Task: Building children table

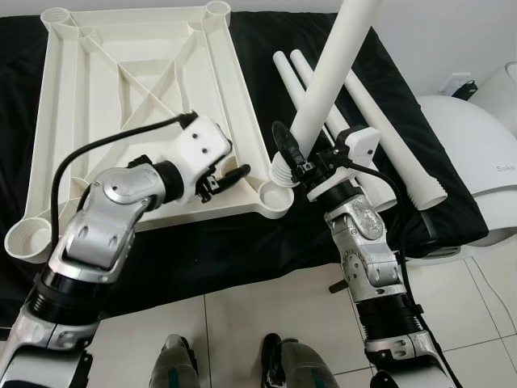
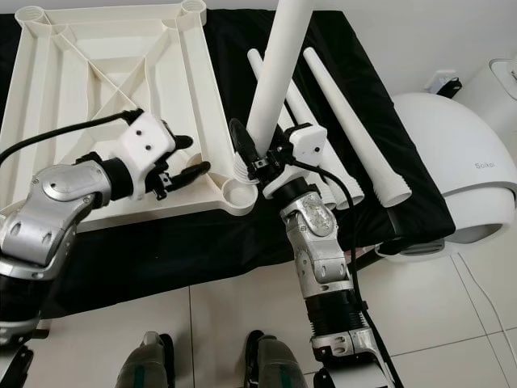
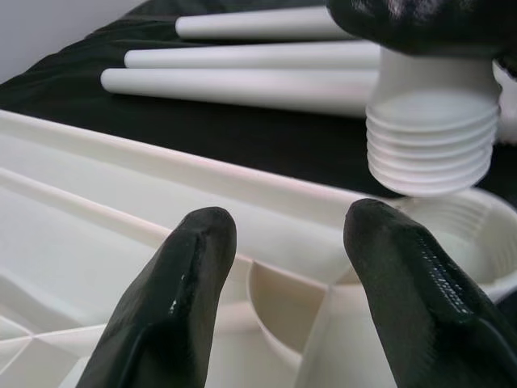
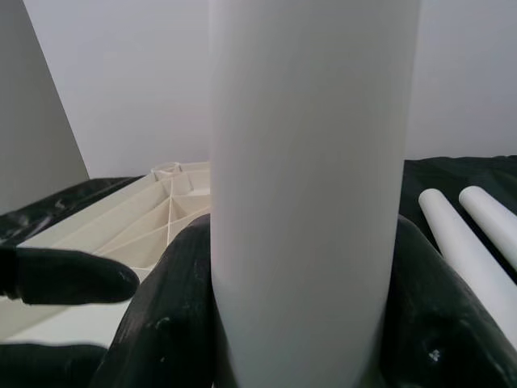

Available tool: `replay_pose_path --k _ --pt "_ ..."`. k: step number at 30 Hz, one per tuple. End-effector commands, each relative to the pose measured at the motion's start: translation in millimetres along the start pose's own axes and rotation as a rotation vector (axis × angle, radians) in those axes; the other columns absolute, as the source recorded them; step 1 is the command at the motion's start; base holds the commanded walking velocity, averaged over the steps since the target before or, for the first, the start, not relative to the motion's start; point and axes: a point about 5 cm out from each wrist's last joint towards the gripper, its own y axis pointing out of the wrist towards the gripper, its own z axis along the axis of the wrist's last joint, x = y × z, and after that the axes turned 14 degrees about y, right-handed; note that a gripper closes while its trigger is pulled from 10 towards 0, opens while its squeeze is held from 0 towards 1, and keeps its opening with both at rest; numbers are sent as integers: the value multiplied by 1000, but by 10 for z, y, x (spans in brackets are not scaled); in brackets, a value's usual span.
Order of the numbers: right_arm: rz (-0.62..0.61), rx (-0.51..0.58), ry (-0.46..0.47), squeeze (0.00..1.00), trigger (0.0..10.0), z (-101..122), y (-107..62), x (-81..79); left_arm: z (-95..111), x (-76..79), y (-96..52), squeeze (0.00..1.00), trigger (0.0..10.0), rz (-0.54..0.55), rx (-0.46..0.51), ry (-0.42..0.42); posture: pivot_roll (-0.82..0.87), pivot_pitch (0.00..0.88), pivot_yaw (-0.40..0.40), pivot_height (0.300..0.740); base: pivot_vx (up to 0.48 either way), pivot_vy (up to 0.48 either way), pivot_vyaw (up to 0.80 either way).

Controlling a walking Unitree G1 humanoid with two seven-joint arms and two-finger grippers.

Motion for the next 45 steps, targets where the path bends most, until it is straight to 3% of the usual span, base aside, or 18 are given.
replay_pose_path --k 1,5,7,13,21,30,37,45 --pt "-2 -23 -3 0 10000 -19 -1 22 -62 -119 -6 0 10000 211 -49 -59 96 199 -65 740 0 0 0" --pt "-5 -37 -13 0 10000 -32 4 38 -100 -155 -4 0 10000 264 -53 -107 91 199 -65 740 0 0 0" --pt "-12 -41 -24 0 10000 -24 13 66 -131 -223 -22 0 10000 353 -59 -133 89 199 -63 740 0 0 0" --pt "-31 -42 -67 0 10000 -8 13 109 -177 -312 -66 0 10000 482 -68 -191 85 193 -58 740 0 0 0" --pt "-54 -41 -90 0 10000 0 -1 140 -190 -296 -75 0 10000 502 -61 -237 81 189 -54 740 0 0 0" --pt "-92 -93 -110 0 10000 -21 -9 183 -253 -178 -105 0 10000 497 -90 -271 77 168 -50 740 0 0 0" --pt "-132 -64 -133 0 10000 -2 -59 228 -291 -170 -227 0 10000 624 -113 -309 78 159 -51 740 0 0 0" --pt "-143 -53 -55 0 10000 -21 -74 193 -219 -219 -300 0 10000 727 -89 -291 81 150 -41 740 0 0 0"
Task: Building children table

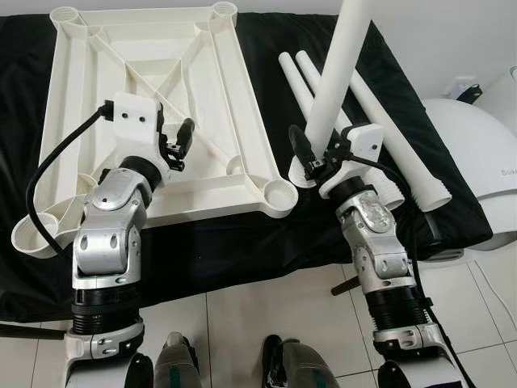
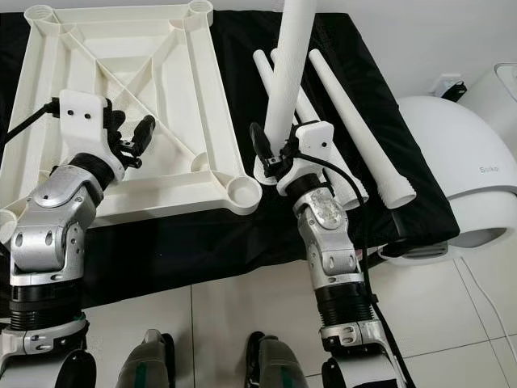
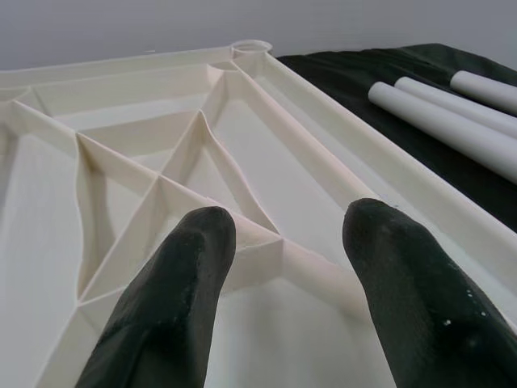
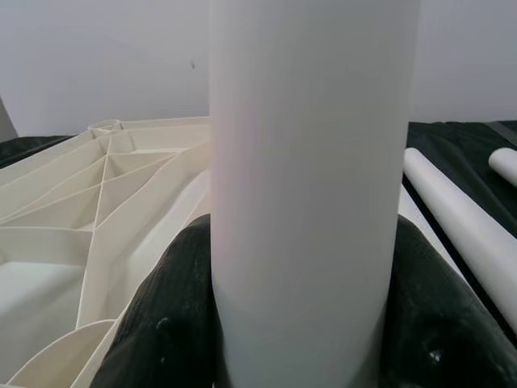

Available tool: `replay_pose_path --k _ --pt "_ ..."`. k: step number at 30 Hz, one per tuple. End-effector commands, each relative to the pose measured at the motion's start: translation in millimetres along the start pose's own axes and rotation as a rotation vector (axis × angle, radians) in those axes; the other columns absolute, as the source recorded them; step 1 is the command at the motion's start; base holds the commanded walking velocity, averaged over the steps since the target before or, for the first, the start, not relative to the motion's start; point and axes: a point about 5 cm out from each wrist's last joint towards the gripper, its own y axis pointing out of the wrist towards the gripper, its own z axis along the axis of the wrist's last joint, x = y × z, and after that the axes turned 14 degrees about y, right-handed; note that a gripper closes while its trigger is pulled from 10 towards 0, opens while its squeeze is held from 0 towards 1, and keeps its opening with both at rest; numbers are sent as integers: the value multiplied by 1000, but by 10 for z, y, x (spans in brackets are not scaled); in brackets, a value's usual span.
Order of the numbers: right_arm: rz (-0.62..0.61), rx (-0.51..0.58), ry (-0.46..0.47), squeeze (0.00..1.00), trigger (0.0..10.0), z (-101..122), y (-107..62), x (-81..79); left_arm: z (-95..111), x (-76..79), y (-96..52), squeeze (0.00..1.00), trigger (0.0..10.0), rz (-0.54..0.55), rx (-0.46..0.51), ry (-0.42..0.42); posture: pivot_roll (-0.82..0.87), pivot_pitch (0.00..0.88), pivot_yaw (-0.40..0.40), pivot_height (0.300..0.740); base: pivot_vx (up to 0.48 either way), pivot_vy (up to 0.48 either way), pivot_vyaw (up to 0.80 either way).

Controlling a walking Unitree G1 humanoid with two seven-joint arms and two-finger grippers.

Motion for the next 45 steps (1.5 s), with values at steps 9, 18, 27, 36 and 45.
replay_pose_path --k 9,18,27,36,45 --pt "-3 87 -36 0 10000 87 -45 -40 64 -14 -70 0 10000 126 49 -15 74 152 -46 740 0 0 0" --pt "-11 135 -49 0 10000 121 -35 -61 19 2 -43 0 10000 116 50 -46 64 147 -49 740 0 0 0" --pt "-27 166 -83 0 10000 143 -51 -55 107 -4 -40 0 10000 142 95 -29 63 136 -36 740 0 0 0" --pt "-32 177 -92 0 10000 151 -65 -48 75 65 -56 0 10000 155 92 -12 60 127 -39 740 0 0 0" --pt "-31 184 -88 0 10000 132 -76 -71 86 122 -106 0 10000 145 118 -10 63 115 -46 740 0 0 0"
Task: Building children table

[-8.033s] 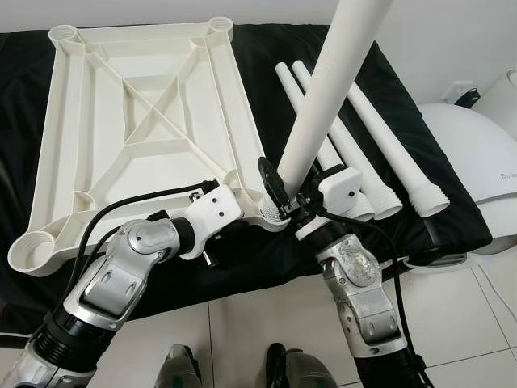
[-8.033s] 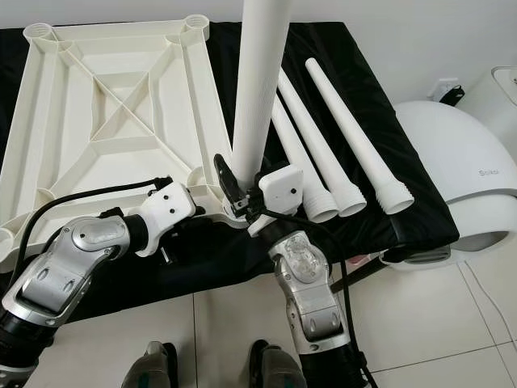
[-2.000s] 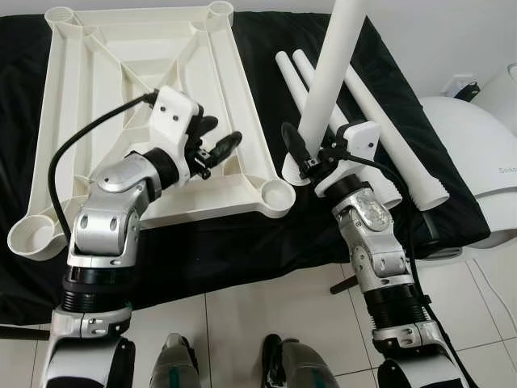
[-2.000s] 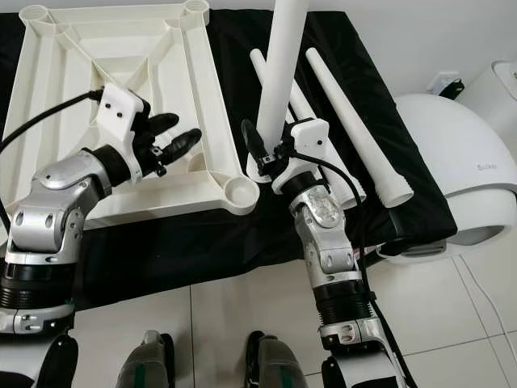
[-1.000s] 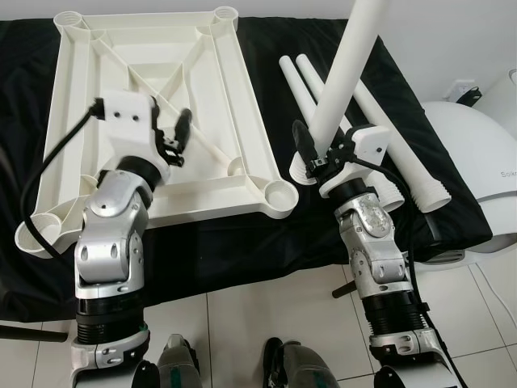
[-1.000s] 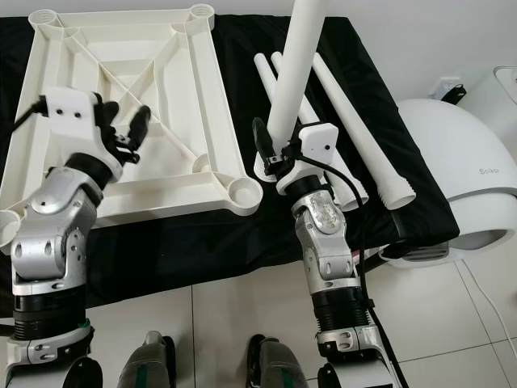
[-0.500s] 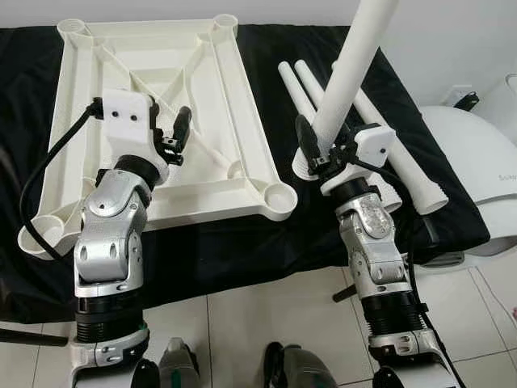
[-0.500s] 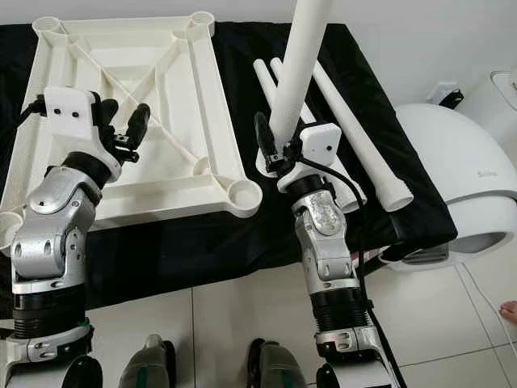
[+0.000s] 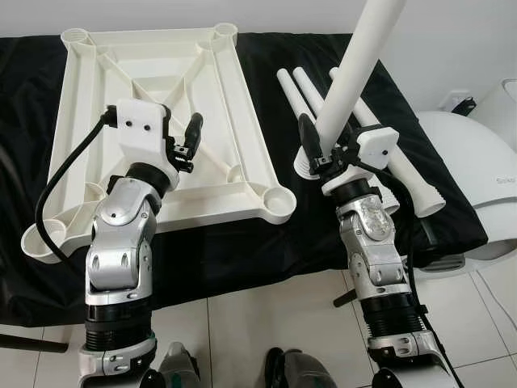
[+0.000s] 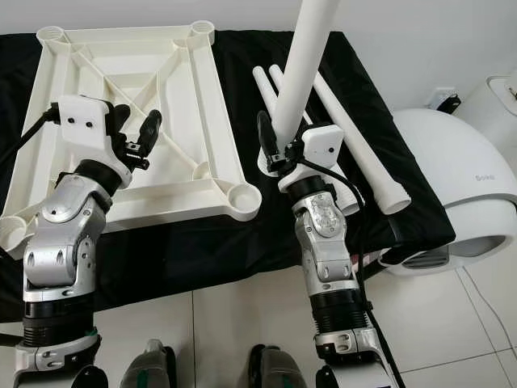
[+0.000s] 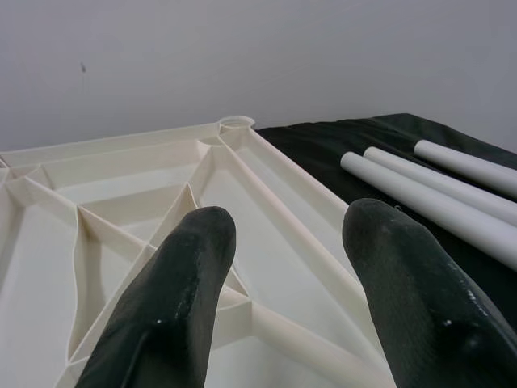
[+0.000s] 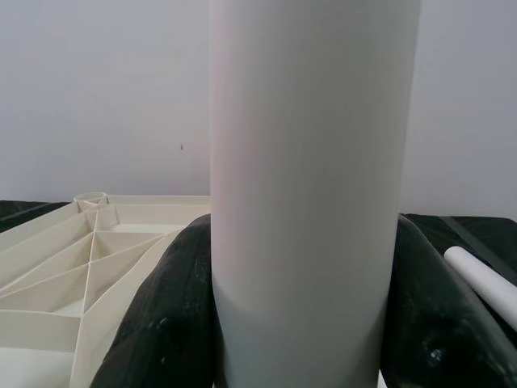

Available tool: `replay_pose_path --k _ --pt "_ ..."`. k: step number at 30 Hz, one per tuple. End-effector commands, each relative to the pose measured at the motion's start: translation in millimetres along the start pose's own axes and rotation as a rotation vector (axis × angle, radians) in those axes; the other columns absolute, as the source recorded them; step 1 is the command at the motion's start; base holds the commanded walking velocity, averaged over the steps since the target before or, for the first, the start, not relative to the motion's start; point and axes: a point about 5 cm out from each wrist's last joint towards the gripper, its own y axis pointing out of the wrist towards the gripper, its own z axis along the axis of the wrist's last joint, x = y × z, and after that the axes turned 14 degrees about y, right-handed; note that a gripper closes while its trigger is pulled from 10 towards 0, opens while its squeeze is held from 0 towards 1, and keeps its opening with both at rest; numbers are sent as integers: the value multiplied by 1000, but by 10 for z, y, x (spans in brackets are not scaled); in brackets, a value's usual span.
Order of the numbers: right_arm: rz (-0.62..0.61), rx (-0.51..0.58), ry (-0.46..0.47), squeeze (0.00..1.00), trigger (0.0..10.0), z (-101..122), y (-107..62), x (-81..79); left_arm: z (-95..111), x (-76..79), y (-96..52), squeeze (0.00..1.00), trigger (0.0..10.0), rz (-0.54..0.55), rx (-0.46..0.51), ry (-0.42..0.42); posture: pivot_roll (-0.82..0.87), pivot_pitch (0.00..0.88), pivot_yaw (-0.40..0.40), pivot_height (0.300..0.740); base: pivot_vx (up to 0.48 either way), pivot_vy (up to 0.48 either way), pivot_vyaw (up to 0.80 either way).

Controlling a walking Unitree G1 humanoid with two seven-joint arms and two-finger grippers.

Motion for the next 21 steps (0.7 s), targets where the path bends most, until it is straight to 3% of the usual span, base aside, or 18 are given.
replay_pose_path --k 1,21 --pt "4 18 -11 0 10000 16 -19 -9 30 -49 -23 0 10000 138 -2 -1 63 115 -46 740 0 0 0" --pt "-1 21 -20 0 10000 23 -31 -1 40 -35 -38 0 10000 114 5 36 68 135 -43 740 0 0 0"
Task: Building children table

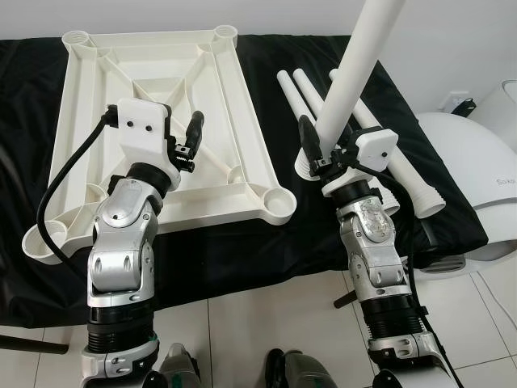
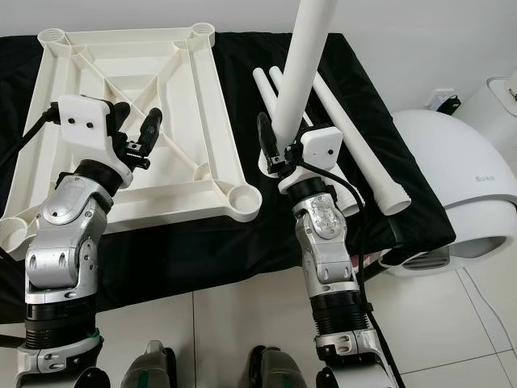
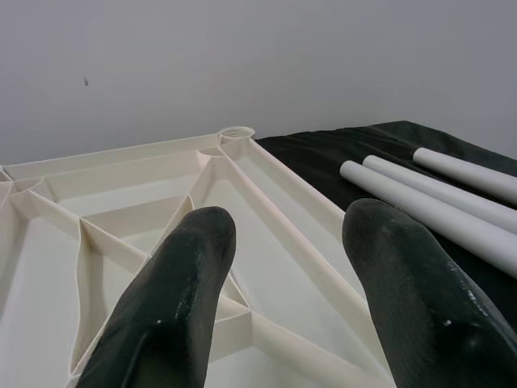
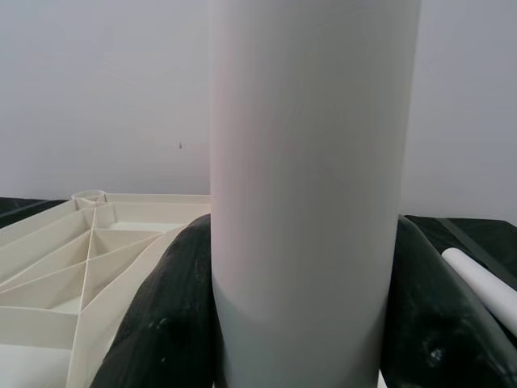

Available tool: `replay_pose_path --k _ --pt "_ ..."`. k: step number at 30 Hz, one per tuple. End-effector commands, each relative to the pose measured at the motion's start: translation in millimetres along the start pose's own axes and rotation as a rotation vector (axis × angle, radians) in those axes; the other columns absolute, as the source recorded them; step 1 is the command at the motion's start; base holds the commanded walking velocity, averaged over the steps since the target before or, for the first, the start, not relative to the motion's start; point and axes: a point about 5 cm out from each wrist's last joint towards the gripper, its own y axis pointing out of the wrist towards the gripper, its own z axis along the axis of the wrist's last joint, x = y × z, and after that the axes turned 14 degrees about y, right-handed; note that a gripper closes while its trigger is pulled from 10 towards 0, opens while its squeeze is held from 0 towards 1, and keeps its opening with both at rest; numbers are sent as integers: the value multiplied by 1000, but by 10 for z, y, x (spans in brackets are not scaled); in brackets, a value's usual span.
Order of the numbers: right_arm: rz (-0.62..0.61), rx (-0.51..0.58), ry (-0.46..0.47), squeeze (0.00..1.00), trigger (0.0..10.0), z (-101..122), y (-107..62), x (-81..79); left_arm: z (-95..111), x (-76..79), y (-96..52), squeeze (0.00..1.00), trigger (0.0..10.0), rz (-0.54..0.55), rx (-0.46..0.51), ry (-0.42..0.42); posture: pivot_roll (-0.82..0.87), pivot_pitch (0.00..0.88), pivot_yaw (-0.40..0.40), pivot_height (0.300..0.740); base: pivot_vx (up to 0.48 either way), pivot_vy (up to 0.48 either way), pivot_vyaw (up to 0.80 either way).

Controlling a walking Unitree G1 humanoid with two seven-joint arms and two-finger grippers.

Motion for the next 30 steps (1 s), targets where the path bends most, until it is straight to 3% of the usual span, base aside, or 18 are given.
replay_pose_path --k 1,14,22,30 --pt "2 21 -9 0 10000 30 -15 -2 14 -40 -28 0 10000 108 -12 21 68 135 -43 740 0 0 0" --pt "5 21 -20 0 10000 49 -15 8 22 17 -55 0 10000 62 -9 26 70 154 -45 740 0 0 0" --pt "9 17 -22 0 10000 52 -22 11 3 126 -103 0 10000 -36 -5 47 71 160 -49 740 0 0 0" --pt "14 18 -30 0 10000 63 -11 18 44 374 -219 0 10000 -275 41 48 75 171 -50 740 0 0 0"
